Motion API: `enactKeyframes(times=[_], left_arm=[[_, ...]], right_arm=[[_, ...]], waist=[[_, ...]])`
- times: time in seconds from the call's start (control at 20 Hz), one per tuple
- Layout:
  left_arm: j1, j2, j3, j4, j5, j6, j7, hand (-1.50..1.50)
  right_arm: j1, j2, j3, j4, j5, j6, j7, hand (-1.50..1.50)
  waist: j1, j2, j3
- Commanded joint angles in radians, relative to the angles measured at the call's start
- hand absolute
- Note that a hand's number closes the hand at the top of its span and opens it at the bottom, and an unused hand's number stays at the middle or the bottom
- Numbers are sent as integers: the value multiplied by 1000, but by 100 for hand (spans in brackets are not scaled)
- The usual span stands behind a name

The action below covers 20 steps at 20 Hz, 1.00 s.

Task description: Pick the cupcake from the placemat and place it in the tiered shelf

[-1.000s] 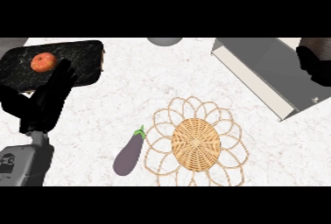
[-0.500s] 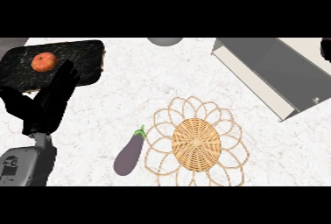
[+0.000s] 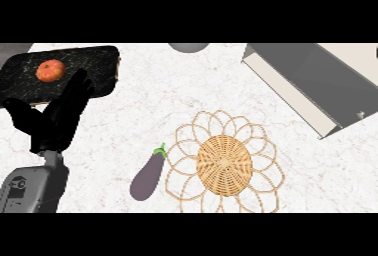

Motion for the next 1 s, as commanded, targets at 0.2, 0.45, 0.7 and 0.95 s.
enactKeyframes(times=[0.2, 0.45, 0.7, 0.95], left_arm=[[-45, -27, -16, 6, -29, 34, 34, 0], [-11, -2, 16, 36, -10, -12, -25, 0], [34, -1, 9, -20, -8, -26, -16, 0], [27, -19, 17, 19, 3, -26, -42, 0]], right_arm=[[-26, 2, -28, 252, 84, -241, -161, -150], [-81, -52, -114, 324, -19, -263, -272, -150], [-218, -180, -144, 507, -60, -231, -307, -150], [-164, -271, -189, 582, -199, 78, -232, -150]], waist=[[5, 4, 1], [0, 3, 0], [11, 3, 0], [-2, 2, 0]])
